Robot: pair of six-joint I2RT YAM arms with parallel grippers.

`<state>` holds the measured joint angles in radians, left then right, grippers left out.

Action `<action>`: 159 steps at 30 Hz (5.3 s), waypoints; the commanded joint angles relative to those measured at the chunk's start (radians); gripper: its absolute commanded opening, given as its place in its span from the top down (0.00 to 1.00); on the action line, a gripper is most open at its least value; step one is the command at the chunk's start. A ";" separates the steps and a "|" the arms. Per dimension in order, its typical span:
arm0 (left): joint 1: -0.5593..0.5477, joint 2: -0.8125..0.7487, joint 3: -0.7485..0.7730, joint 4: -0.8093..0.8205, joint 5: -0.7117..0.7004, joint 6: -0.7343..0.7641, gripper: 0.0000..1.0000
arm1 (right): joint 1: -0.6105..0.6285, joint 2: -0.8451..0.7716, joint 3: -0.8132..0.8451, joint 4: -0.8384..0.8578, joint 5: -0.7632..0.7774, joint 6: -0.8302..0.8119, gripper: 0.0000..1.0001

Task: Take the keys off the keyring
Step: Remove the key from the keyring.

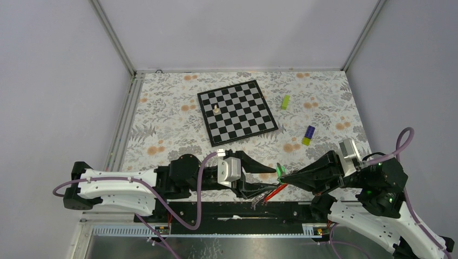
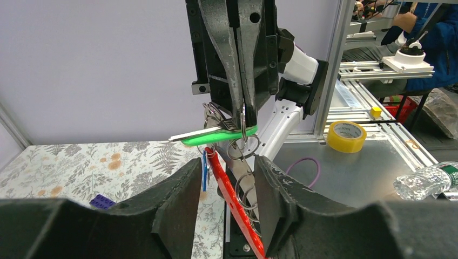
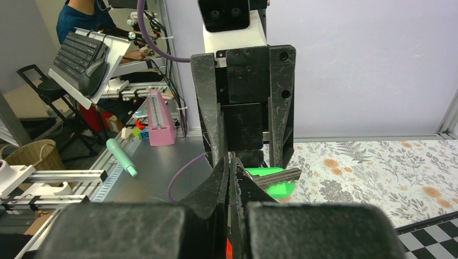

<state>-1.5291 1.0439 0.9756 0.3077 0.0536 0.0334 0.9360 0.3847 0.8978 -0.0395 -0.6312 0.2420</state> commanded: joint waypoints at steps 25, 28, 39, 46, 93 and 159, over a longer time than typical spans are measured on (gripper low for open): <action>0.000 0.006 0.049 0.082 0.070 -0.004 0.57 | 0.004 0.023 0.005 0.046 -0.045 0.013 1.00; 0.000 0.000 0.045 0.096 0.065 -0.006 0.57 | 0.005 0.026 0.004 0.046 -0.047 0.011 1.00; 0.000 0.002 0.046 0.097 0.067 -0.006 0.67 | 0.004 0.025 0.006 0.046 -0.047 0.011 1.00; 0.000 0.000 0.043 0.094 0.064 -0.009 0.77 | 0.005 0.021 0.010 0.046 -0.035 0.003 1.00; 0.000 0.008 0.029 0.132 0.053 -0.030 0.54 | 0.004 -0.001 -0.008 0.113 -0.025 0.033 1.00; 0.000 -0.030 0.122 -0.161 0.042 -0.136 1.00 | 0.004 0.079 0.224 -0.293 -0.055 -0.216 1.00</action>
<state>-1.5284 1.0603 1.0382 0.1936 0.1085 -0.0784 0.9360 0.4500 1.0389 -0.3111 -0.6754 0.0761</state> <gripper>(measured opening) 0.051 0.019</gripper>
